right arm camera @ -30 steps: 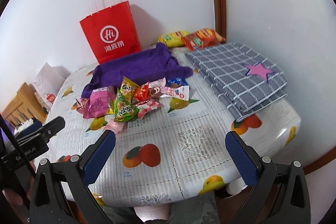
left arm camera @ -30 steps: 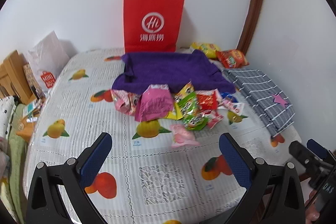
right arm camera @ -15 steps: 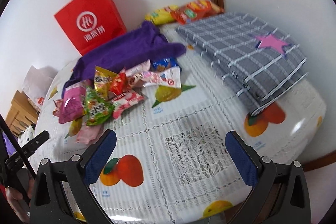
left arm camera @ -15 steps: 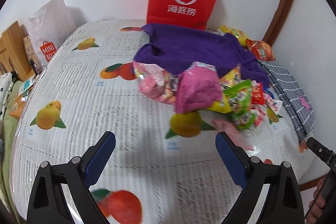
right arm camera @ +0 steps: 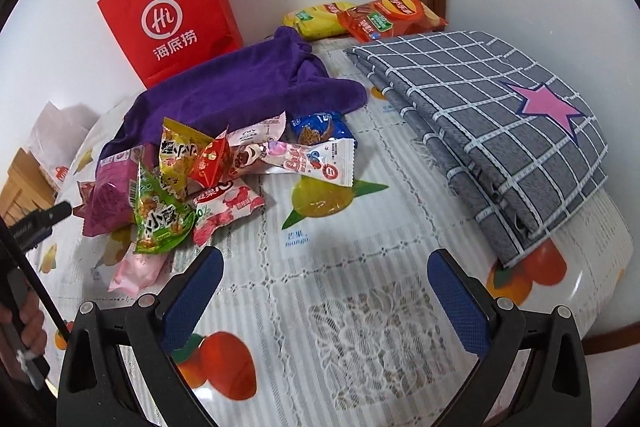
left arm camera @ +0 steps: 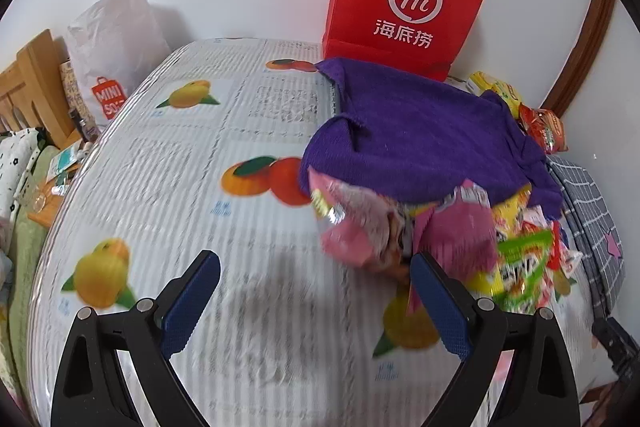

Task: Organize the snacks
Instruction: 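Reach the left tool into the snack pile and grasp a pink-white packet, then grasp the blue snack packet with the right tool while the left holds the pink packet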

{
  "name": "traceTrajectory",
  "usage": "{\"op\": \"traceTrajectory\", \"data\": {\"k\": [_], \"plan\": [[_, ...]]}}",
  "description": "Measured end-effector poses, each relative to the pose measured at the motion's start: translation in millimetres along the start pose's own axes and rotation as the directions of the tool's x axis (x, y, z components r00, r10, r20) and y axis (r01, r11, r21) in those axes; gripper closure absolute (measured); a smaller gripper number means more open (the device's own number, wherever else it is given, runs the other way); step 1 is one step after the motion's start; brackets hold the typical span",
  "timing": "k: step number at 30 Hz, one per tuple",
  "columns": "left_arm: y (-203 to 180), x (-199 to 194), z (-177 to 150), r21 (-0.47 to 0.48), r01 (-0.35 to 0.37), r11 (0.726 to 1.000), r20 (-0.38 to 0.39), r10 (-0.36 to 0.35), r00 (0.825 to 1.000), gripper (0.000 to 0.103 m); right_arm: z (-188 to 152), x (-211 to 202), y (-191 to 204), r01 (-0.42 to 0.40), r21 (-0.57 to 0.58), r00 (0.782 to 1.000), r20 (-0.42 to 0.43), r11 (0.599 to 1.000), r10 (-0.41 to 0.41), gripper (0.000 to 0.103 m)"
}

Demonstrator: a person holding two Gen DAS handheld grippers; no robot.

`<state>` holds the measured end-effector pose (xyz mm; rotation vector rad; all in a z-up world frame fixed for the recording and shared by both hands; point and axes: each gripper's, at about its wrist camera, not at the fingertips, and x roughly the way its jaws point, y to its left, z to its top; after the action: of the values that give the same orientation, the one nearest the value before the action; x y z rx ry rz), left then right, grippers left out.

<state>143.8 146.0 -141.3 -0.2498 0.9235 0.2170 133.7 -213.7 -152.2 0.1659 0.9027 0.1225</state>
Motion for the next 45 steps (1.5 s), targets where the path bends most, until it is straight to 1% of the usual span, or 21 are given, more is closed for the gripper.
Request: {"op": "traceTrajectory", "data": {"k": [3,6,7,8,9,12,15,18,19,20,21,23,26,29,30,32,37,39,42,43,45], "plan": [[-4,8,12,-0.008,0.021,1.0,0.006,-0.021,1.0,0.007,3,4,-1,0.007,-0.012,1.0,-0.004,1.0,-0.007,0.004],[-12,22,21,0.004,0.03,1.0,-0.021,-0.03,0.999,0.009,9,8,-2,0.019,-0.027,1.0,-0.002,0.999,-0.019,0.004],[-14,26,22,0.013,0.024,1.0,-0.032,-0.023,0.999,0.012,11,9,-3,0.024,-0.029,1.0,-0.002,0.999,-0.024,0.004],[-16,33,23,0.02,0.011,1.0,-0.052,-0.01,0.999,0.021,12,10,-3,0.029,-0.031,1.0,-0.004,0.999,-0.029,0.004],[-16,40,24,0.015,0.001,1.0,-0.074,0.001,0.997,0.026,14,11,-4,0.03,-0.031,1.0,-0.003,0.999,-0.03,0.004],[-12,56,24,-0.03,0.065,0.997,-0.123,-0.068,0.99,0.028,18,15,-5,0.032,-0.028,0.999,-0.005,0.999,-0.032,0.004],[-13,68,21,-0.032,0.087,0.996,-0.155,-0.091,0.984,0.026,21,22,-4,0.033,-0.028,0.999,-0.015,0.999,-0.034,0.004],[-16,68,18,-0.015,0.081,0.997,-0.139,-0.082,0.987,0.028,22,26,1,0.034,-0.034,0.999,-0.026,0.999,-0.035,0.004],[-17,67,18,-0.004,0.077,0.997,-0.134,-0.077,0.988,0.032,21,27,3,0.034,-0.038,0.999,-0.028,0.999,-0.035,0.004],[-17,66,17,0.003,0.078,0.997,-0.133,-0.077,0.988,0.045,21,28,5,0.035,-0.043,0.999,-0.029,0.998,-0.036,0.004],[-16,64,16,0.008,0.089,0.996,-0.129,-0.087,0.988,0.049,21,27,7,0.036,-0.048,0.999,-0.029,0.998,-0.037,0.004],[-13,59,14,0.016,0.091,0.996,-0.125,-0.088,0.988,0.052,22,26,12,0.037,-0.062,0.999,-0.02,0.997,-0.039,0.004],[-5,51,9,0.033,0.059,0.998,-0.111,-0.055,0.992,0.053,27,24,18,0.053,-0.091,0.999,0.007,0.994,-0.053,0.004],[4,47,5,0.035,0.034,0.999,-0.096,-0.03,0.995,0.052,35,29,21,0.085,-0.111,0.996,0.014,0.99,-0.084,0.005],[5,47,4,0.036,0.036,0.999,-0.093,-0.032,0.995,0.052,39,32,21,0.092,-0.114,0.996,0.016,0.989,-0.091,0.006],[5,48,2,0.037,0.037,0.999,-0.084,-0.034,0.996,0.05,45,37,20,0.099,-0.113,0.995,0.012,0.989,-0.099,0.013],[3,53,3,0.027,0.052,0.998,-0.063,-0.05,0.997,0.048,64,44,14,0.106,-0.11,0.994,0.03,0.988,-0.103,0.016],[2,55,2,0.015,0.063,0.998,-0.054,-0.062,0.997,0.047,74,48,9,0.121,-0.094,0.992,0.038,0.988,-0.118,0.019],[2,59,1,0.006,0.072,0.997,-0.04,-0.072,0.997,0.046,85,60,5,0.123,-0.092,0.992,0.024,0.988,-0.122,0.023],[1,59,1,0.012,0.069,0.998,-0.035,-0.068,0.997,0.046,88,65,6,0.132,-0.1,0.991,0.018,0.986,-0.13,0.026],[-2,60,1,0.028,0.062,0.998,-0.028,-0.062,0.998,0.045,91,77,7,0.136,-0.118,0.991,-0.003,0.984,-0.137,0.028]]}}
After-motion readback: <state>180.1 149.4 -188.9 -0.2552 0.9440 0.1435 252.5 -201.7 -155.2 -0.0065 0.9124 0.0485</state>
